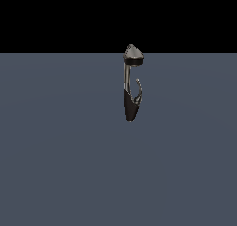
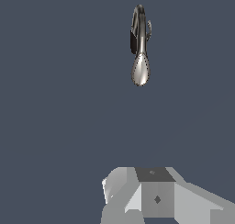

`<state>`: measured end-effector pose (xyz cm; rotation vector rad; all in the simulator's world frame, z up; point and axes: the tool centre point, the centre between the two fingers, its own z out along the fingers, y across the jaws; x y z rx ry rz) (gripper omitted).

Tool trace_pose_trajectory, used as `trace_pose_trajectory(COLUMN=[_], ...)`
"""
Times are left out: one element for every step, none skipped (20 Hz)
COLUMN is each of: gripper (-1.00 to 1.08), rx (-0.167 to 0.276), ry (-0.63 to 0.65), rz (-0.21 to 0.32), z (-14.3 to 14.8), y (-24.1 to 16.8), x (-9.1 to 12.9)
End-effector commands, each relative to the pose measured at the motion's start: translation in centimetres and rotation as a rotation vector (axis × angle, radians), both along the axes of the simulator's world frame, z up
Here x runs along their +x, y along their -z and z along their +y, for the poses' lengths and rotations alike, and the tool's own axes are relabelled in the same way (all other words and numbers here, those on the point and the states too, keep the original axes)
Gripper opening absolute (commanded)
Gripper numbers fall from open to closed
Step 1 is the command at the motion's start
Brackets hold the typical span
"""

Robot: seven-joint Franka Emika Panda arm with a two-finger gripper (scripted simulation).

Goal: Turn on the faucet by rotating a designated handle.

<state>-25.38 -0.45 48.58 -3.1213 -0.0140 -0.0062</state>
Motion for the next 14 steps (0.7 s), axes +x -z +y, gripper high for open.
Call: trace_pose_trajectory(gripper=[-1.00,-1.00,-1.00,-1.00,-1.00,-1.00,-1.00,-1.00,-1.00,-1.00,-1.00,-1.00,-1.00,-1.00], rx=[0.000,0.000,-0.001,-0.002,-0.004,-0.006,-0.009,-0.011,-0.012,-0.013,-0.013,-0.013,-0.012,-0.010], ry=[0.000,-0.001,-0.002,-0.006,-0.010,-0.015,-0.021,-0.025,-0.028,-0.030,-0.031,-0.030,-0.028,-0.025], rz=[0.000,0.000,0.000,0.000,0.000,-0.001,-0.001,-0.001,-0.002,-0.002,-0.002,-0.002,-0.001,-0.001], z=[0.00,-0.01,-0.05,-0.10,-0.17,-0.27,-0.36,-0.43,-0.48,-0.51,-0.51,-0.49,-0.48,-0.46], y=[0.00,-0.01,-0.03,-0.08,-0.13,-0.20,-0.27,-0.32,-0.36,-0.38,-0.38,-0.37,-0.36,-0.35], x=[0.00,0.00,-0.02,-0.04,-0.07,-0.11,-0.16,-0.20,-0.24,-0.26,-0.28,-0.26,-0.22,-0.14])
